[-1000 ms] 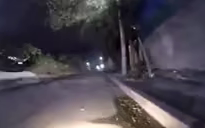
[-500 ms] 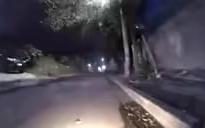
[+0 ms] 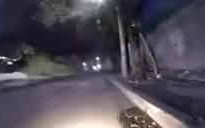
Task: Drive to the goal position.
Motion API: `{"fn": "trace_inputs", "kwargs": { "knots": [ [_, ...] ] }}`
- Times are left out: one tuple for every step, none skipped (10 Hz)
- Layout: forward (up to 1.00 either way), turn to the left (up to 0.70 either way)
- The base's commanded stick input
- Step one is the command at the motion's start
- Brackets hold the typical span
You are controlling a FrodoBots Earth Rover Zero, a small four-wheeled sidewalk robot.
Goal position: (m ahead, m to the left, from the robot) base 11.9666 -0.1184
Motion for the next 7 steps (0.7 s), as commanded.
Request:
{"fn": "trace_inputs", "kwargs": {
  "knots": [
    [0.7,0.0],
    [0.7,0.0],
    [0.7,0.0],
    [0.7,0.0],
    [0.7,0.0],
    [0.7,0.0],
    [0.7,0.0]
  ]
}}
